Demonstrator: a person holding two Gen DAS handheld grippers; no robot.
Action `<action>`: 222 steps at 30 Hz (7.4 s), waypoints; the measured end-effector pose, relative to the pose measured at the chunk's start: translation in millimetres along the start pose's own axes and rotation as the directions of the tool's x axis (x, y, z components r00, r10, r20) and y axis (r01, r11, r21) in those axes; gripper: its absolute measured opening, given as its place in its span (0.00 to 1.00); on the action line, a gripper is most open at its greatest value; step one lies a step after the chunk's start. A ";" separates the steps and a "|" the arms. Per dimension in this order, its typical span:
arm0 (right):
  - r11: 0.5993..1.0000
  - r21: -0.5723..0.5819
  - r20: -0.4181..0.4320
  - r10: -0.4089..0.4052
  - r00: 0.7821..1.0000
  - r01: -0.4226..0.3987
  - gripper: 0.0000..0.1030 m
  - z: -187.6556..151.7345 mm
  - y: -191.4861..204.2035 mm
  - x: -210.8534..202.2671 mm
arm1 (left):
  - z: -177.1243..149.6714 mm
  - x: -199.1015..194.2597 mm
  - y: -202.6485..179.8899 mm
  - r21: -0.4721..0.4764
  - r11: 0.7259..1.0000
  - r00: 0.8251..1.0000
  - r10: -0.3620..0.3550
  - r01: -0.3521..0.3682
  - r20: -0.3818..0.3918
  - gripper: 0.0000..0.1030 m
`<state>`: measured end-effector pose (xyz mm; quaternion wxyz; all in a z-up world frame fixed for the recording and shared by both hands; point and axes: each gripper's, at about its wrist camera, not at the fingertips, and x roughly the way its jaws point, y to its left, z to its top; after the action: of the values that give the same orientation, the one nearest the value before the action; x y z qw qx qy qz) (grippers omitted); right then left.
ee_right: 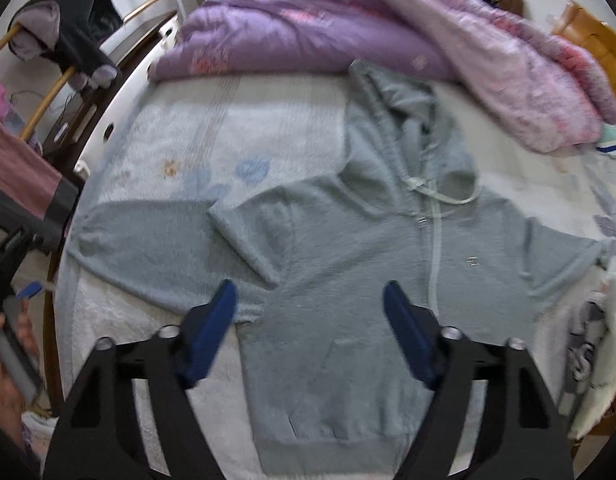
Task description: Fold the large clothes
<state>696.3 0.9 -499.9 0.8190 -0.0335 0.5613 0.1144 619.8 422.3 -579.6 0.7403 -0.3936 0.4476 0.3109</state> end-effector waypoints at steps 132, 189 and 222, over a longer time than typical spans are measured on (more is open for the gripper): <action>0.957 0.238 0.019 0.168 0.986 -0.168 0.42 -54.5 -295.7 24.8 | -330.3 77.4 -327.2 0.697 0.710 0.976 0.067 0.099 -0.207 0.11; 0.959 0.278 -0.158 -0.004 0.987 0.048 0.27 81.7 -409.9 108.6 | -218.5 96.5 -415.5 0.645 0.761 0.991 0.030 0.061 -0.130 0.86; 0.916 0.138 0.195 0.348 0.917 -0.377 0.09 162.1 -338.6 97.5 | -173.2 87.3 -440.9 0.639 0.740 0.971 -0.231 0.210 -0.052 0.08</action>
<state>953.7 -283.8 -555.7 0.8271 0.1522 0.4954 0.2178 941.1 63.6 -574.7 0.8682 -0.1631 0.4652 0.0559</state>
